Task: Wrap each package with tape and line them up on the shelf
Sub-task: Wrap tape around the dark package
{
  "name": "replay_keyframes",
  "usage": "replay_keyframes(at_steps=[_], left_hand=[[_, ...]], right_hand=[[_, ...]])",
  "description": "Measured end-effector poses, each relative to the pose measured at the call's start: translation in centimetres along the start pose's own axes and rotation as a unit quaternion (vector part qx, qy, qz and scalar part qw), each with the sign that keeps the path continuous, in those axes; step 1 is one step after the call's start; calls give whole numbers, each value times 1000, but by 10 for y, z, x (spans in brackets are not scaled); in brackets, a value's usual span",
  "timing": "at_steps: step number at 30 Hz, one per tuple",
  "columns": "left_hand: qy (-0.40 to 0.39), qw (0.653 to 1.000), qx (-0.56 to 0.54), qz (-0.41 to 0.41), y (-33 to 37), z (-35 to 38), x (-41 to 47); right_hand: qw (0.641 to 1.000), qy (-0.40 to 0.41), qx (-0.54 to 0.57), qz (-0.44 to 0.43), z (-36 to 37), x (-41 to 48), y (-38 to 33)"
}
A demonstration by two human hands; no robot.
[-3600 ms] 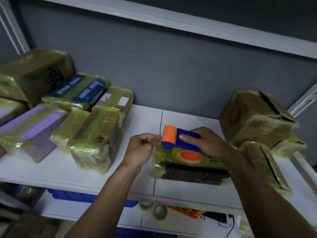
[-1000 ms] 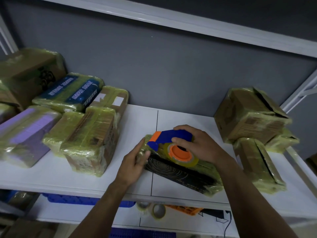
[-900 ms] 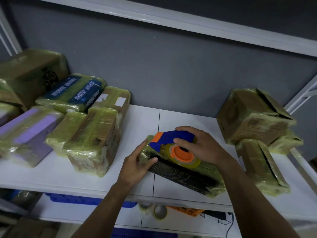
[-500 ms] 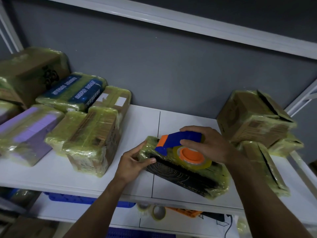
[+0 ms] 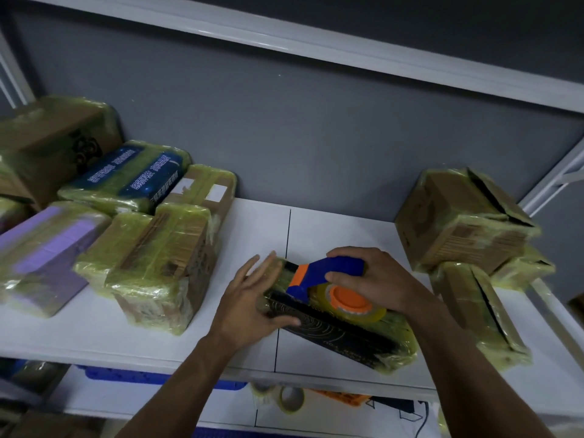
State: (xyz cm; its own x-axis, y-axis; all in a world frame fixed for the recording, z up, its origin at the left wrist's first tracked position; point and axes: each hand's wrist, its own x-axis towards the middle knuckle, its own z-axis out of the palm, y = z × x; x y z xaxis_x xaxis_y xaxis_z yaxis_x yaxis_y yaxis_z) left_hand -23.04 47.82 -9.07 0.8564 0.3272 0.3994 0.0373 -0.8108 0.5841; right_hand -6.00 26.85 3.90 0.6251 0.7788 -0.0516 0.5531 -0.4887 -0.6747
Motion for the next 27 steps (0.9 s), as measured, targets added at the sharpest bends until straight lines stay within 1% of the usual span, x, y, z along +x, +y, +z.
replay_keyframes(at_steps=[2,5,8,12,16,20,22,24,27], left_hand=[[-17,999,48,11,-2,5,4],[-2,1000,23,5,-6,6,8],[22,999,33,26,-8,7,9],[19,1000,25,1,-5,5,7],[6,1000,29,-6,-3,3,7],[10,999,47,18,-4,4,11],[-5,998,54,22,-8,0,15],[-38,997,70,22,-14,-10,23],[-112,987,108,-27,-22,-29,39]], right_hand=[[1000,-1,2,0,1,-3,1],[1000,8,2,-6,1,-7,1],[1000,7,8,-12,-1,-9,-2],[1000,6,-1,-17,-7,-15,-3],[1000,6,11,-9,-26,-26,4],[1000,6,7,11,-32,-29,9],[1000,4,1,19,-25,-26,8],[1000,4,0,22,-16,-20,4],[1000,6,-4,15,-3,-9,-8]])
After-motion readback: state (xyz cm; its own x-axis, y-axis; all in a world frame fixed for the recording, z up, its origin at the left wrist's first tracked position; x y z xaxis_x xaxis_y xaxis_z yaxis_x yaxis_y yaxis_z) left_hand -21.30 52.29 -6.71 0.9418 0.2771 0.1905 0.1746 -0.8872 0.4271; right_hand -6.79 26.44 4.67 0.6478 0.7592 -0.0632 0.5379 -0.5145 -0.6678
